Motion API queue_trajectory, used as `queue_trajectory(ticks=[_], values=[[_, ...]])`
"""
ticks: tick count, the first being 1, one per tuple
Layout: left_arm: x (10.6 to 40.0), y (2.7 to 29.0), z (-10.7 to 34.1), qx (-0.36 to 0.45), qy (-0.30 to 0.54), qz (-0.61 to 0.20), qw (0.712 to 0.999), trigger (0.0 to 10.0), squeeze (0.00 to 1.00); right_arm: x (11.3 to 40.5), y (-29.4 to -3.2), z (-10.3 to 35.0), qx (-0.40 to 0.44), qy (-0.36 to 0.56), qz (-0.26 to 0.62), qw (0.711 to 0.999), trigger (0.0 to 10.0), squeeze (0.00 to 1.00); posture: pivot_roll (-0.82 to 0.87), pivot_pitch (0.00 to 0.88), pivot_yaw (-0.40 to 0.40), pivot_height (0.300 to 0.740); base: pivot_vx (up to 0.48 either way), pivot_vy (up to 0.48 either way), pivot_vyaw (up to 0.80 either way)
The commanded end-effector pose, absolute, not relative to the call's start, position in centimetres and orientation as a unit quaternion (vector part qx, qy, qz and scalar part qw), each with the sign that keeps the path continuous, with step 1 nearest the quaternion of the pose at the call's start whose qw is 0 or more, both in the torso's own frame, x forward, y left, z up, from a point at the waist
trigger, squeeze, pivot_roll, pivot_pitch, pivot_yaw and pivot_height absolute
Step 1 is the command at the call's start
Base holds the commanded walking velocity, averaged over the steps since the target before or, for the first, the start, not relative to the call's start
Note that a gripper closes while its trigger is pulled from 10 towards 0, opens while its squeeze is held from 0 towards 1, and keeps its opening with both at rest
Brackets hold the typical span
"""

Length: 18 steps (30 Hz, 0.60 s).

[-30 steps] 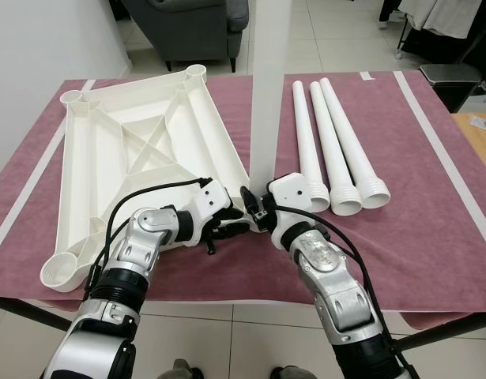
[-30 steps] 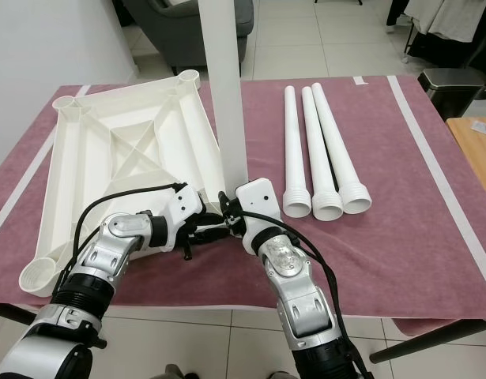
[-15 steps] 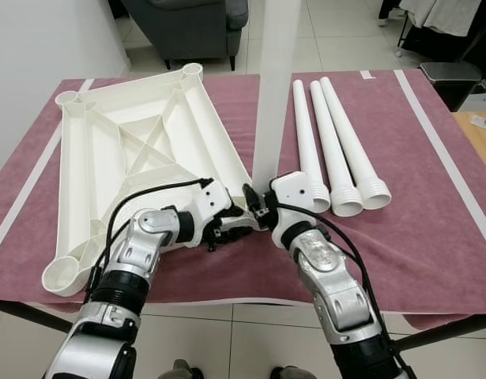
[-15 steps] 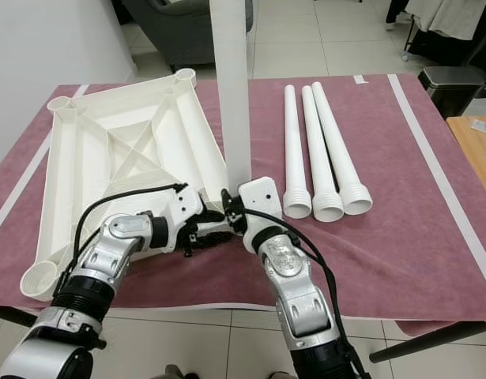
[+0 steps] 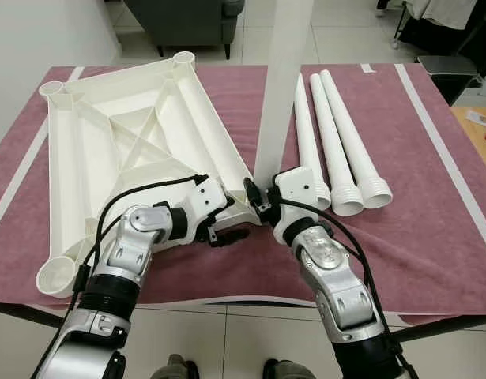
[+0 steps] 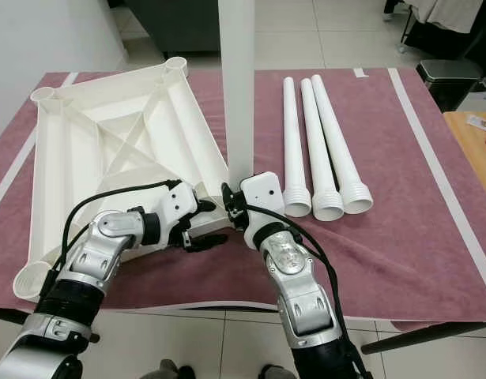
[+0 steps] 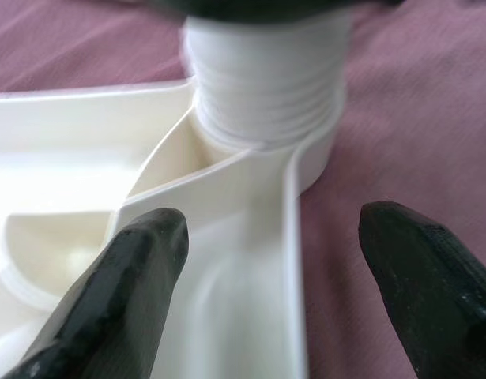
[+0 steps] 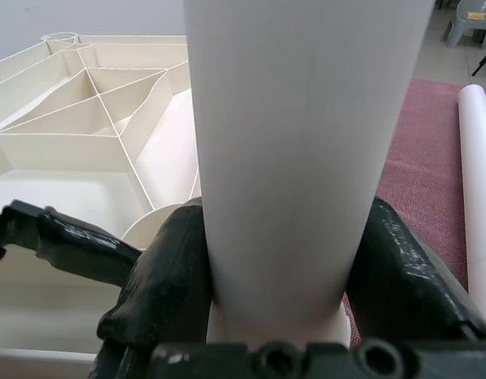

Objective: Building children table

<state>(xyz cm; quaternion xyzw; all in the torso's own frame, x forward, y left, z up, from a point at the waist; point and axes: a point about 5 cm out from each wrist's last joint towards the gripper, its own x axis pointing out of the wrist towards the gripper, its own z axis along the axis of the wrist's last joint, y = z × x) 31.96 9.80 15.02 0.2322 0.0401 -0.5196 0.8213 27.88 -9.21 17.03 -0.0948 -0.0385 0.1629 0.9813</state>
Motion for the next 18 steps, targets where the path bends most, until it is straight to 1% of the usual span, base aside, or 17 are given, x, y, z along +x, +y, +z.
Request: queue_trajectory(ticks=[1, 2, 3, 4, 5, 6, 8, 9, 10, 12, 13, 14, 15, 18], values=[[32.2, 10.5, 15.2, 0.261, 0.045, -0.477, 0.838, 10.0, 0.0, 27.5, -10.7, 11.9, -0.106, 0.091, 0.142, 0.98, 10.0, 0.0, -0.03, 0.137, 0.085, 0.74, 0.0, 0.0, 0.0], [32.2, 10.5, 15.2, 0.261, 0.045, -0.477, 0.838, 10.0, 0.0, 27.5, -10.7, 11.9, -0.106, 0.091, 0.142, 0.98, 10.0, 0.0, -0.03, 0.137, 0.085, 0.74, 0.0, 0.0, 0.0], [32.0, 10.5, 15.4, 0.271, 0.043, -0.486, 0.83, 10.0, 0.0, 27.5, -10.6, 12.0, -0.105, 0.089, 0.144, 0.98, 10.0, 0.0, -0.03, 0.136, 0.086, 0.74, 0.0, 0.0, 0.0], [32.0, 10.5, 15.4, 0.271, 0.043, -0.486, 0.83, 10.0, 0.0, 27.5, -10.6, 12.0, -0.105, 0.089, 0.144, 0.98, 10.0, 0.0, -0.03, 0.136, 0.086, 0.74, 0.0, 0.0, 0.0], [31.8, 10.3, 15.7, 0.276, 0.039, -0.501, 0.819, 10.0, 0.0, 27.5, -10.6, 12.1, -0.104, 0.086, 0.146, 0.98, 10.0, 0.0, -0.03, 0.134, 0.087, 0.74, 0.0, 0.0, 0.0], [31.8, 10.3, 15.7, 0.276, 0.039, -0.501, 0.819, 10.0, 0.0, 27.5, -10.6, 12.1, -0.104, 0.086, 0.146, 0.98, 10.0, 0.0, -0.03, 0.134, 0.087, 0.74, 0.0, 0.0, 0.0], [31.3, 9.9, 16.2, 0.288, 0.037, -0.528, 0.798, 10.0, 0.0, 27.6, -10.5, 12.2, -0.101, 0.079, 0.149, 0.98, 10.0, 0.0, -0.03, 0.132, 0.088, 0.74, 0.0, 0.0, 0.0], [31.3, 9.9, 16.2, 0.288, 0.037, -0.528, 0.798, 10.0, 0.0, 27.6, -10.5, 12.2, -0.101, 0.079, 0.149, 0.98, 10.0, 0.0, -0.03, 0.132, 0.088, 0.74, 0.0, 0.0, 0.0], [31.3, 9.8, 16.1, 0.293, 0.04, -0.532, 0.794, 9.7, 0.0, 27.6, -10.5, 12.3, -0.101, 0.078, 0.15, 0.981, 10.0, 0.0, -0.03, 0.13, 0.09, 0.74, 0.0, 0.0, 0.0], [31.3, 9.7, 16.0, 0.296, 0.041, -0.534, 0.791, 9.7, 0.0, 27.6, -10.4, 12.3, -0.1, 0.077, 0.15, 0.981, 10.0, 0.0, -0.03, 0.13, 0.09, 0.74, 0.0, 0.0, 0.0], [31.3, 9.7, 15.8, 0.303, 0.046, -0.534, 0.788, 7.8, 0.0, 27.6, -10.4, 12.3, -0.1, 0.076, 0.151, 0.981, 10.0, 0.0, -0.03, 0.129, 0.092, 0.74, 0.0, 0.0, 0.0], [31.3, 9.6, 15.5, 0.312, 0.053, -0.535, 0.783, 4.3, 0.0, 27.6, -10.3, 12.3, -0.1, 0.074, 0.152, 0.981, 10.0, 0.0, -0.03, 0.129, 0.093, 0.74, 0.0, 0.0, 0.0], [31.4, 9.6, 15.3, 0.32, 0.06, -0.535, 0.78, 4.2, 0.0, 27.6, -10.3, 12.4, -0.099, 0.074, 0.152, 0.981, 10.0, 0.0, -0.03, 0.129, 0.093, 0.74, 0.0, 0.0, 0.0], [31.4, 9.6, 14.9, 0.331, 0.07, -0.537, 0.773, 4.3, 0.0, 27.6, -10.2, 12.4, -0.098, 0.073, 0.153, 0.981, 10.0, 0.0, -0.03, 0.129, 0.094, 0.74, 0.0, 0.0, 0.0]])
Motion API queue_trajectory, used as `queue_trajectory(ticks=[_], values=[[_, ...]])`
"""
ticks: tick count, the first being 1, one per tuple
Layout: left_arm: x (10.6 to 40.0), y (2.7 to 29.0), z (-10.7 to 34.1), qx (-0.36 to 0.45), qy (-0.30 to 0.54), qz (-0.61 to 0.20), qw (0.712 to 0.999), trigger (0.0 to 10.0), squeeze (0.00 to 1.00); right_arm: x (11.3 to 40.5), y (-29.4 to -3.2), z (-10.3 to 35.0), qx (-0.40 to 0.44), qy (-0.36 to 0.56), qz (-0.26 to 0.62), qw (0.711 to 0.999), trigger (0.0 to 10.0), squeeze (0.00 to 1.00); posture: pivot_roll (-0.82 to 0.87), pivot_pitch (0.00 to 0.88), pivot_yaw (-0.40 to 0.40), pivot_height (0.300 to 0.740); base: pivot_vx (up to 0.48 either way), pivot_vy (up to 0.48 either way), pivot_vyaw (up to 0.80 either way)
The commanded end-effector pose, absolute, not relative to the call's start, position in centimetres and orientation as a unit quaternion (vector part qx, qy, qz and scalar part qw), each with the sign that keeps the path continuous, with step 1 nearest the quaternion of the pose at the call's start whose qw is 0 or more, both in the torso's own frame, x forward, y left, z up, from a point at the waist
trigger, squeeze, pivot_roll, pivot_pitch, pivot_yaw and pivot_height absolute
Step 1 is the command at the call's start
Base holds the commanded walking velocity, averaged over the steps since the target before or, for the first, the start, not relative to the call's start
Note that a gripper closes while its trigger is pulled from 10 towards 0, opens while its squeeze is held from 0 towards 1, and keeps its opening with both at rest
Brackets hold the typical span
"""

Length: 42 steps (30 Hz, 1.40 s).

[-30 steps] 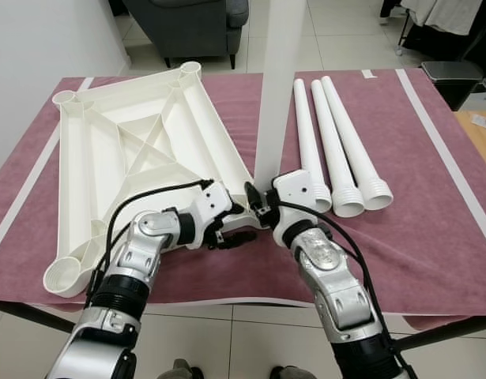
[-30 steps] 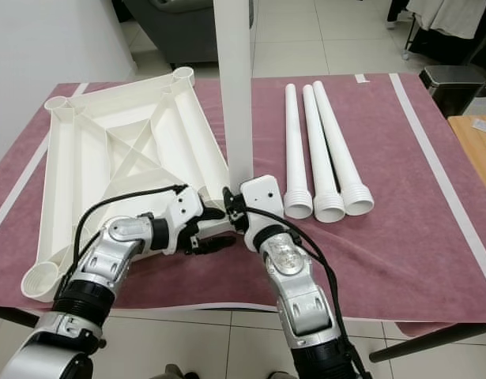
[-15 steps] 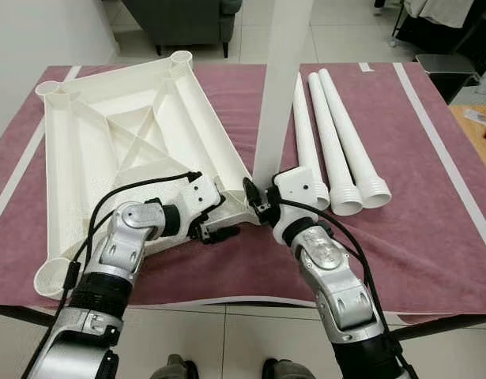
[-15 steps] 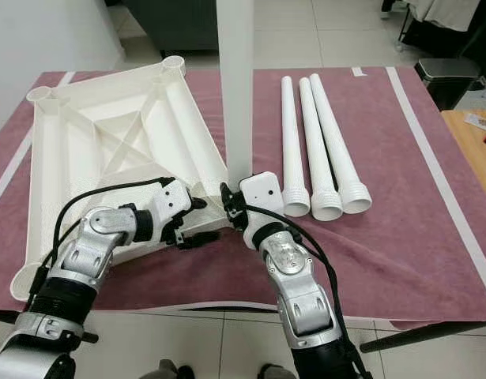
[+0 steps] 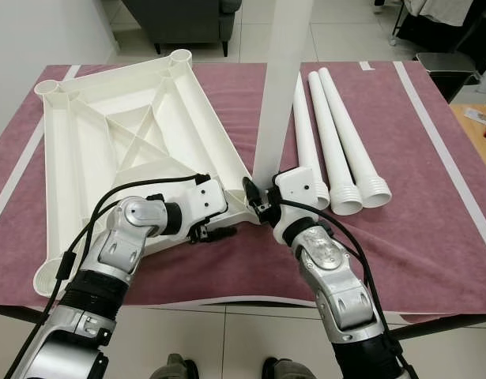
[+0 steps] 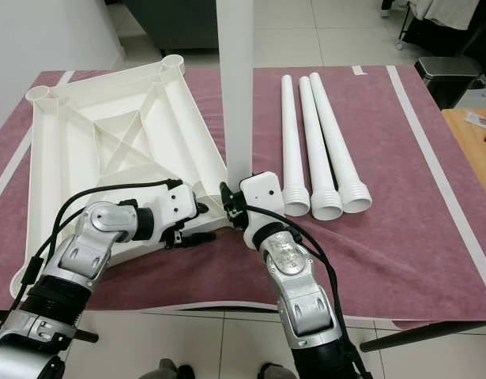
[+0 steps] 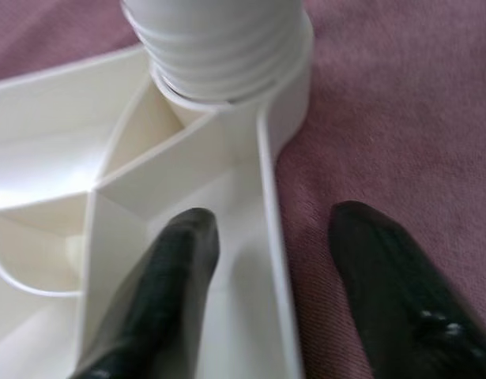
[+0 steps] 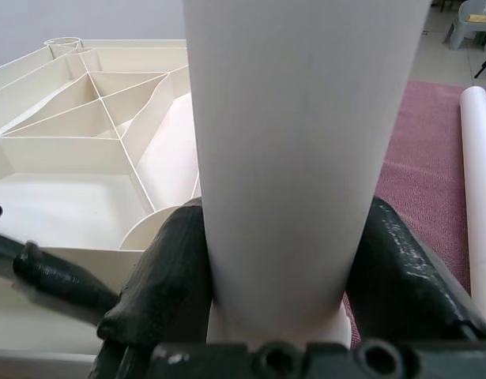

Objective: Building children table

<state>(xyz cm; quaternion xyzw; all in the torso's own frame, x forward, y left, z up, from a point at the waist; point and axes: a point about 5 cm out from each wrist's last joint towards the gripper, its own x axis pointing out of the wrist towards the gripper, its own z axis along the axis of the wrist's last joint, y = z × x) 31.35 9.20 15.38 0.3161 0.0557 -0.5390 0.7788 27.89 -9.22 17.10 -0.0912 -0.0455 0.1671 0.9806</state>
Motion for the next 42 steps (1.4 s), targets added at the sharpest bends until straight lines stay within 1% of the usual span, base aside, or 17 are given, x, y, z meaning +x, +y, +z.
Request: queue_trajectory(ticks=[1, 4, 6, 7, 8, 9, 10, 23, 24, 28, 29, 30, 42], values=[[31.4, 9.6, 14.9, 0.331, 0.07, -0.537, 0.773, 4.3, 0.0, 27.6, -10.2, 12.4, -0.098, 0.073, 0.153, 0.981, 10.0, 0.0, -0.03, 0.129, 0.094, 0.74, 0.0, 0.0, 0.0], [31.5, 9.6, 14.7, 0.334, 0.074, -0.535, 0.773, 4.4, 0.0, 27.6, -10.2, 12.4, -0.097, 0.072, 0.154, 0.981, 10.0, 0.0, -0.03, 0.129, 0.094, 0.74, 0.0, 0.0, 0.0], [31.8, 9.8, 14.5, 0.332, 0.083, -0.529, 0.777, 2.1, 0.0, 27.7, -10.2, 12.4, -0.096, 0.071, 0.155, 0.981, 10.0, 0.0, -0.03, 0.127, 0.095, 0.74, 0.0, 0.0, 0.0], [31.8, 9.8, 14.5, 0.332, 0.083, -0.529, 0.777, 2.1, 0.0, 27.7, -10.2, 12.4, -0.096, 0.071, 0.155, 0.981, 10.0, 0.0, -0.03, 0.127, 0.095, 0.74, 0.0, 0.0, 0.0], [31.9, 9.8, 14.4, 0.327, 0.085, -0.527, 0.78, 1.5, 0.0, 27.7, -10.2, 12.5, -0.096, 0.07, 0.155, 0.981, 10.0, 0.0, -0.03, 0.127, 0.095, 0.74, 0.0, 0.0, 0.0], [31.9, 9.8, 14.4, 0.327, 0.085, -0.527, 0.78, 1.5, 0.0, 27.7, -10.2, 12.5, -0.096, 0.07, 0.155, 0.981, 10.0, 0.0, -0.03, 0.127, 0.095, 0.74, 0.0, 0.0, 0.0], [31.9, 9.8, 14.4, 0.322, 0.087, -0.527, 0.782, 0.0, 0.0, 27.7, -10.2, 12.5, -0.096, 0.07, 0.155, 0.981, 10.0, 0.0, -0.03, 0.127, 0.095, 0.74, 0.0, 0.0, 0.0], [31.7, 9.7, 14.3, 0.309, 0.088, -0.537, 0.78, 0.0, 0.0, 27.7, -10.1, 12.6, -0.1, 0.063, 0.161, 0.98, 10.0, 0.0, -0.03, 0.12, 0.088, 0.74, 0.0, 0.0, 0.0], [31.7, 9.7, 14.3, 0.308, 0.088, -0.538, 0.78, 0.0, 0.0, 27.7, -10.1, 12.6, -0.102, 0.061, 0.165, 0.979, 10.0, 1.0, -0.03, 0.12, 0.088, 0.74, 0.0, 0.0, 0.0], [31.7, 9.6, 14.3, 0.307, 0.087, -0.538, 0.78, 0.0, 0.0, 27.6, -10.0, 12.7, -0.103, 0.058, 0.172, 0.978, 10.0, 1.0, -0.03, 0.121, 0.089, 0.74, 0.0, 0.0, 0.0], [31.7, 9.6, 14.3, 0.306, 0.087, -0.538, 0.78, 0.0, 0.0, 27.6, -9.8, 12.8, -0.099, 0.052, 0.178, 0.978, 10.0, 0.98, -0.03, 0.122, 0.089, 0.74, 0.0, 0.0, 0.0], [31.7, 9.6, 14.3, 0.305, 0.087, -0.539, 0.781, 0.0, 0.0, 27.5, -9.7, 13.0, -0.096, 0.046, 0.184, 0.977, 10.0, 0.0, -0.03, 0.123, 0.089, 0.74, 0.0, 0.0, 0.0], [31.6, 9.5, 14.2, 0.301, 0.087, -0.538, 0.782, 0.0, 0.0, 27.6, -9.6, 14.8, -0.057, 0.001, 0.21, 0.976, 10.0, 0.0, -0.03, 0.126, 0.089, 0.74, 0.0, 0.0, 0.0]])
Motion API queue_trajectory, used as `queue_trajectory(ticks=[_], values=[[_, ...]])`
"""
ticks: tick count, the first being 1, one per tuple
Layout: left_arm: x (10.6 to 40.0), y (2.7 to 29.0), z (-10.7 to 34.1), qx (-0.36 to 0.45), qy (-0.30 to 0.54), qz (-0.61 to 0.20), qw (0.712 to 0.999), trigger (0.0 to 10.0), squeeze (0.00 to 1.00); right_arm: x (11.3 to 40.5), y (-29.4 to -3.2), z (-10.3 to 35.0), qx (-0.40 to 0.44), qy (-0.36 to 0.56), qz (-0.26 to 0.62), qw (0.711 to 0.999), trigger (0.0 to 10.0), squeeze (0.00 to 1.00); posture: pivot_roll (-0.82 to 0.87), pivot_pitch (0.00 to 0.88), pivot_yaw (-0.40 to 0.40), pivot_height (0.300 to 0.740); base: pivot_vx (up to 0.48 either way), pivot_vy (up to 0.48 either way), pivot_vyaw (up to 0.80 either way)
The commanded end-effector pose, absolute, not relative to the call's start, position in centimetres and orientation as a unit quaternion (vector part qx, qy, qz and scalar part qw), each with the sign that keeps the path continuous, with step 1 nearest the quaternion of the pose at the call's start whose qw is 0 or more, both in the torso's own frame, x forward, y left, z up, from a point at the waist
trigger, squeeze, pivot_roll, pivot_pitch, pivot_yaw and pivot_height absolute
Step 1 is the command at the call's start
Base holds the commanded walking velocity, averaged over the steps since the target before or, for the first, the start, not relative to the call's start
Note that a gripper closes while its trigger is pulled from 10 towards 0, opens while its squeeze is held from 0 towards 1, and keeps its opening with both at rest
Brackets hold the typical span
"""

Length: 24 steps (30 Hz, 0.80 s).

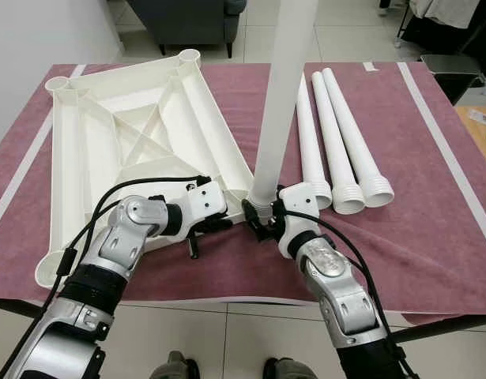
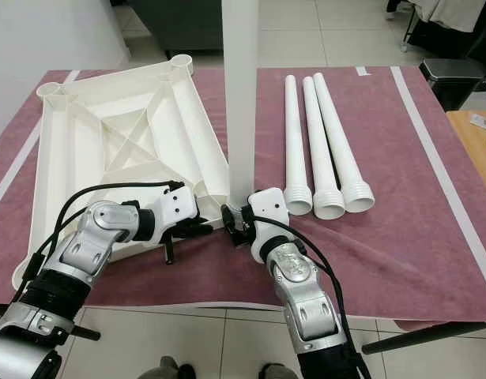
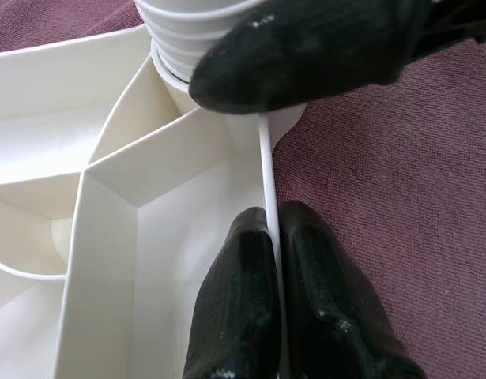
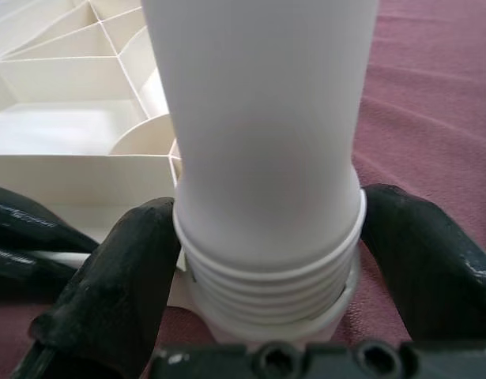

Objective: Building children table

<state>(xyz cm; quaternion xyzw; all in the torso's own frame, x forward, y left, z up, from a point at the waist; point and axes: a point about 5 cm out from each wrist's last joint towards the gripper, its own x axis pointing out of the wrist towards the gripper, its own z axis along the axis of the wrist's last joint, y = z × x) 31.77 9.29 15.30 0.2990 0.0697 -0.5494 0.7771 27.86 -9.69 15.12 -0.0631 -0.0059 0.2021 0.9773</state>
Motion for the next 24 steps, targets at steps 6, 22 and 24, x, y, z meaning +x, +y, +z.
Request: queue_trajectory(ticks=[6, 22, 24], values=[[31.6, 9.5, 14.1, 0.299, 0.088, -0.538, 0.783, 0.0, 0.0, 27.6, -9.6, 15.4, -0.045, -0.015, 0.233, 0.971, 10.0, 1.0, -0.03, 0.126, 0.089, 0.74, 0.0, 0.0, 0.0], [31.6, 9.5, 14.1, 0.297, 0.088, -0.541, 0.782, 0.0, 0.0, 27.7, -9.9, 18.9, -0.022, -0.095, 0.25, 0.963, 10.0, 0.0, -0.03, 0.125, 0.094, 0.74, 0.0, 0.0, 0.0], [31.6, 9.5, 14.1, 0.296, 0.088, -0.542, 0.781, 0.0, 0.0, 27.8, -10.1, 19.9, -0.025, -0.113, 0.267, 0.957, 10.0, 0.0, -0.03, 0.125, 0.095, 0.74, 0.0, 0.0, 0.0]])
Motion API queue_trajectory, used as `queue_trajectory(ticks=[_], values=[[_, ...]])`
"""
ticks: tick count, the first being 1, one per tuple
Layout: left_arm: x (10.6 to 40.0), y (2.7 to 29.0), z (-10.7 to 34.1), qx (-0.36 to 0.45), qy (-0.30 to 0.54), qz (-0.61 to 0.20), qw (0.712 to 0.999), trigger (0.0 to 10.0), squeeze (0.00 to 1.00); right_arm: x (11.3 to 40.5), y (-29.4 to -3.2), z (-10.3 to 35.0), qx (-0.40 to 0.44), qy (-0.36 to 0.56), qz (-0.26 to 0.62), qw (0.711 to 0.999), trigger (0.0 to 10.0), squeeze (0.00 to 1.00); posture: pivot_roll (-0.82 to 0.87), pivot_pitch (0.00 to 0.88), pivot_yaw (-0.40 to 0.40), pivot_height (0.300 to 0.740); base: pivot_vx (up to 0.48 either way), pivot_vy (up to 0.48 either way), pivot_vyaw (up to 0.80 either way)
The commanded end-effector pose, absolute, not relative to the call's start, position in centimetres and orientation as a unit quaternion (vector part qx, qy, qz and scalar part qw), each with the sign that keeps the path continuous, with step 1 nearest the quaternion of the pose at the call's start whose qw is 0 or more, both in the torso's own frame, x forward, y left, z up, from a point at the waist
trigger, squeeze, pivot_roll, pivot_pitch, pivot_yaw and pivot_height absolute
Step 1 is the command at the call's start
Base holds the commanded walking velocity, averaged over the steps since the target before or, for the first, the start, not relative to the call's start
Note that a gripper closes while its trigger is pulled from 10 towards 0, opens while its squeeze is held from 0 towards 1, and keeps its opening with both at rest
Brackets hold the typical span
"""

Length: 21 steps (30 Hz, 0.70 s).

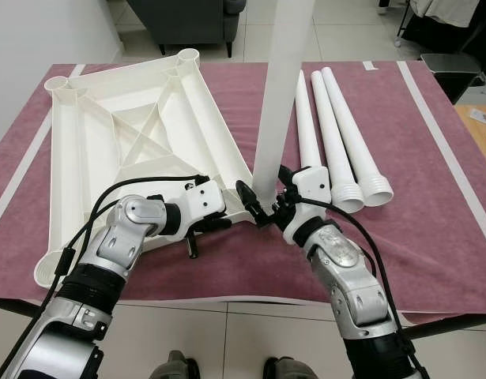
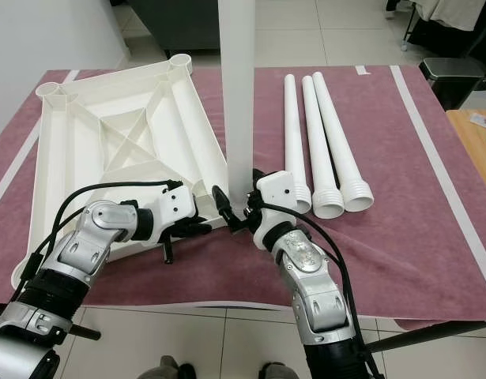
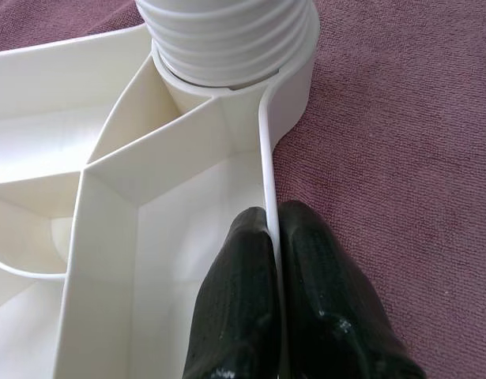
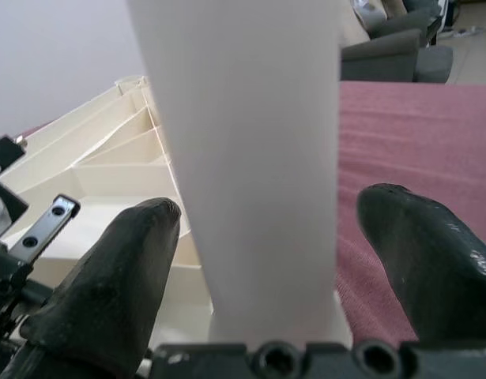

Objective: Building children table

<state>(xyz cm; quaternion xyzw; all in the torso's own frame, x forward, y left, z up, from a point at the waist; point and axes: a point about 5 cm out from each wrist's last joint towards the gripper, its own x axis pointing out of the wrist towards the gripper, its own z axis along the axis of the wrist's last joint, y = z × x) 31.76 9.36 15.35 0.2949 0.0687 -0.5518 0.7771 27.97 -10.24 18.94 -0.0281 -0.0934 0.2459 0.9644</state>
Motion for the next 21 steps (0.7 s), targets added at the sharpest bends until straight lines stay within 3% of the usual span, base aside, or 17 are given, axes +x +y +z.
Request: queue_trajectory(ticks=[1, 13, 21], values=[[31.6, 9.5, 14.1, 0.296, 0.088, -0.542, 0.781, 0.0, 0.0, 27.8, -10.1, 19.9, -0.025, -0.113, 0.267, 0.957, 10.0, 0.0, -0.03, 0.125, 0.095, 0.74, 0.0, 0.0, 0.0], [30.8, 9.6, 14.4, 0.288, 0.082, -0.564, 0.769, 0.0, 0.0, 28.5, -11.0, 19.8, -0.041, -0.089, 0.376, 0.922, 10.0, 0.0, -0.03, 0.128, 0.104, 0.74, 0.0, 0.0, 0.0], [29.7, 11.5, 15.6, 0.32, 0.075, -0.589, 0.738, 0.0, 0.0, 29.2, -10.5, 20.4, -0.063, -0.078, 0.456, 0.884, 10.0, 0.0, 0.0, 0.127, 0.097, 0.74, 0.0, 0.0, 0.0]])
